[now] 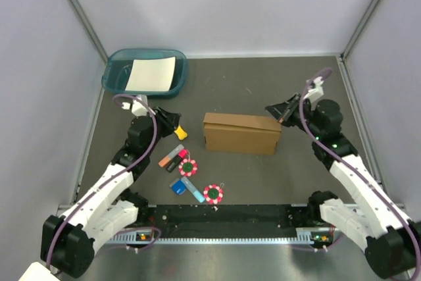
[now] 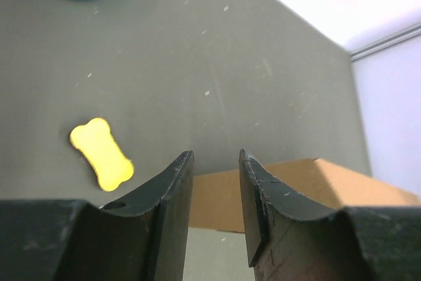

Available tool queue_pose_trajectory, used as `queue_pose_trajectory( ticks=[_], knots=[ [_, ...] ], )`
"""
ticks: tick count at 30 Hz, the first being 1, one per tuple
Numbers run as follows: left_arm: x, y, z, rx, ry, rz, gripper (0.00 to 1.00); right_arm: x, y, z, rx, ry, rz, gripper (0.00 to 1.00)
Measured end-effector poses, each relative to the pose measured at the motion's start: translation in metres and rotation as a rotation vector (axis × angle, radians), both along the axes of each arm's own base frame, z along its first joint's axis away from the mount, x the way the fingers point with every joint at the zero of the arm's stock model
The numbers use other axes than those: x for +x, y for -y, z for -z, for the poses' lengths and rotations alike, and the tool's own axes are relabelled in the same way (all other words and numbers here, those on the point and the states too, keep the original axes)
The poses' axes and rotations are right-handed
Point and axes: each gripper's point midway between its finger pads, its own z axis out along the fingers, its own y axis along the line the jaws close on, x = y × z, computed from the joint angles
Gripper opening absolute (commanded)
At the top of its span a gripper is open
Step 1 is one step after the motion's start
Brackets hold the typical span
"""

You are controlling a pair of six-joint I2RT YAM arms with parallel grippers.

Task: Fold the paper box

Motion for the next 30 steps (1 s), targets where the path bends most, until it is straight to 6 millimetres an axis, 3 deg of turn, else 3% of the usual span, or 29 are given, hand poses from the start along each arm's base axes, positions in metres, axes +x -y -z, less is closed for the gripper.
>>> queue_pose_trajectory(
  ticks=[4,6,17,25,28,30],
  knots=[
    [0.006,0.002,-0.028,-0.085,0.066,0.023,0.40,0.002,-0.016,0.062,0.014,-0.163,-0.087,0.00],
    [0.009,0.009,-0.041,-0.133,0.089,0.056,0.40,-0.001,-0.018,0.082,0.025,-0.219,-0.105,0.00],
    [0.020,0.057,-0.072,-0.304,0.129,0.284,0.40,0.003,-0.016,0.079,0.049,-0.165,-0.113,0.00],
    [0.020,0.098,-0.106,-0.447,0.176,0.525,0.08,0.004,-0.016,0.080,0.048,-0.166,-0.112,0.00],
    [0.016,0.105,-0.106,-0.469,0.172,0.588,0.00,0.004,-0.016,0.080,0.047,-0.165,-0.113,0.00],
    [0.012,0.111,-0.101,-0.473,0.162,0.633,0.00,0.004,-0.016,0.080,0.046,-0.165,-0.114,0.00]
  ],
)
